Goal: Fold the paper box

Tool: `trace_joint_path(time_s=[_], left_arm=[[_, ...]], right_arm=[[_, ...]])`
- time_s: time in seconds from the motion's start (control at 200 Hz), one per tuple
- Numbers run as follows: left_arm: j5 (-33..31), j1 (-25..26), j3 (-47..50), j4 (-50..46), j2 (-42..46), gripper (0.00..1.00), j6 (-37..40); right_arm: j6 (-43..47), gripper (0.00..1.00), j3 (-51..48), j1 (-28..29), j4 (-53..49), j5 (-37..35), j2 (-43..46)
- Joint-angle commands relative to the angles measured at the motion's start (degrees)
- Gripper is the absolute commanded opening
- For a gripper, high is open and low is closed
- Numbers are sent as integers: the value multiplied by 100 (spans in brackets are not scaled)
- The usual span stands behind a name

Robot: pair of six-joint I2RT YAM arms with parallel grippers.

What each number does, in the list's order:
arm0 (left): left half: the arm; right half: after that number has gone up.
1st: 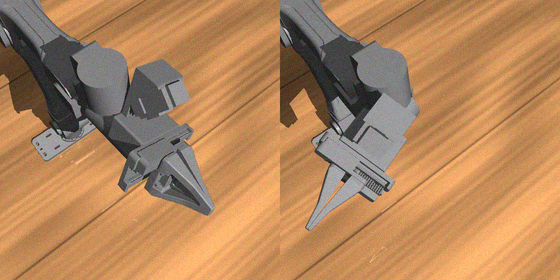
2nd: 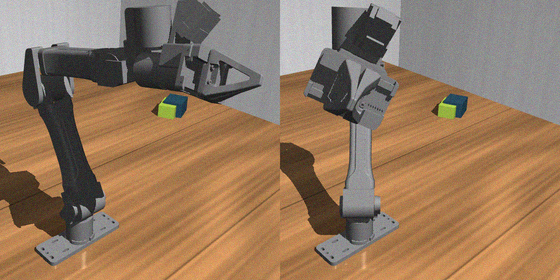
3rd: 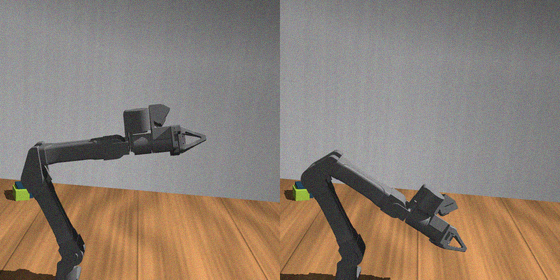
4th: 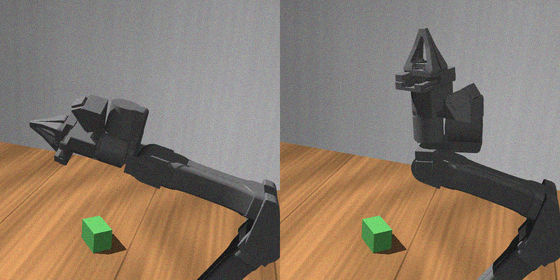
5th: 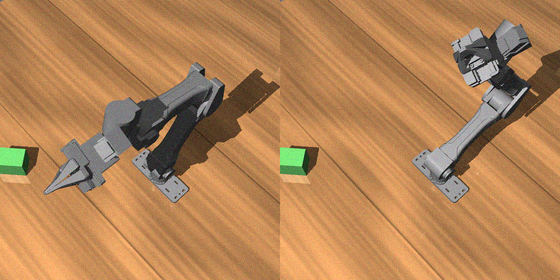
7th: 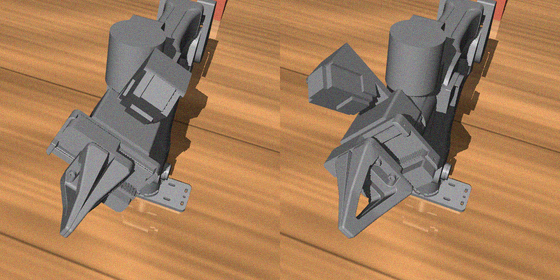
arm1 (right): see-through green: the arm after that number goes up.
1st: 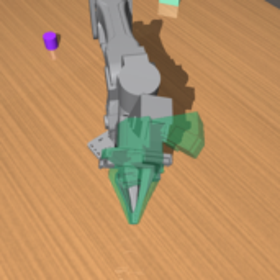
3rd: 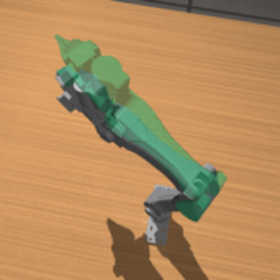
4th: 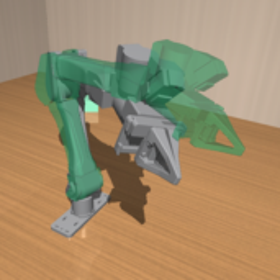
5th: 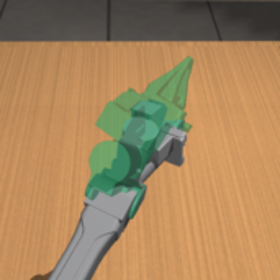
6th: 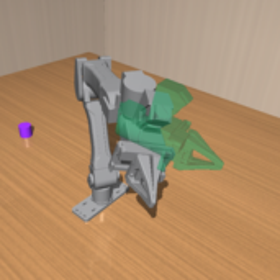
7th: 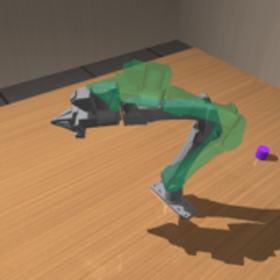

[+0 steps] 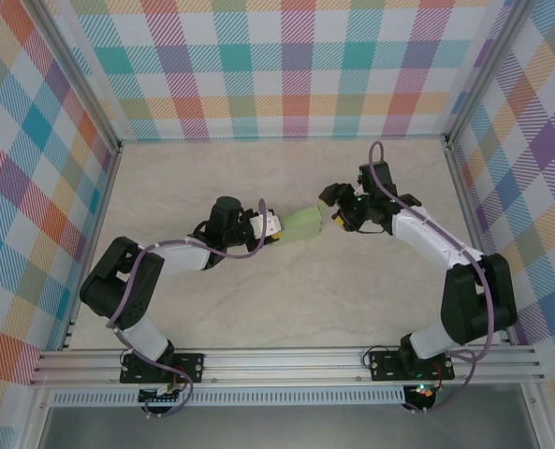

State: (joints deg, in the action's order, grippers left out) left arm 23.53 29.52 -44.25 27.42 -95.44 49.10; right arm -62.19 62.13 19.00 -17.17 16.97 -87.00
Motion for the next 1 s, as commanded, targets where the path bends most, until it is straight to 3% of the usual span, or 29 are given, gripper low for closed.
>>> trace_joint_path(time_s=[0.0, 0.155, 0.395, 0.72, 0.995], left_arm=[[66, 27, -51, -300, -206, 41, -23], [43, 28, -48, -266, -221, 41, -54], [25, 28, -144, -345, -280, 41, -146], [-111, 53, -122, -149, -322, 40, -537], [-208, 80, -213, -202, -379, 41, -582]], right_arm=[[-1160, 69, 217, 24, 13, -51, -330], [-1972, 67, -5, 69, 731, 181, -765], [-2464, 51, -266, 139, 1148, -202, -836], [-2666, 50, -403, 197, 1329, -727, -519], [-2796, 50, -324, 259, 1556, -519, -576]])
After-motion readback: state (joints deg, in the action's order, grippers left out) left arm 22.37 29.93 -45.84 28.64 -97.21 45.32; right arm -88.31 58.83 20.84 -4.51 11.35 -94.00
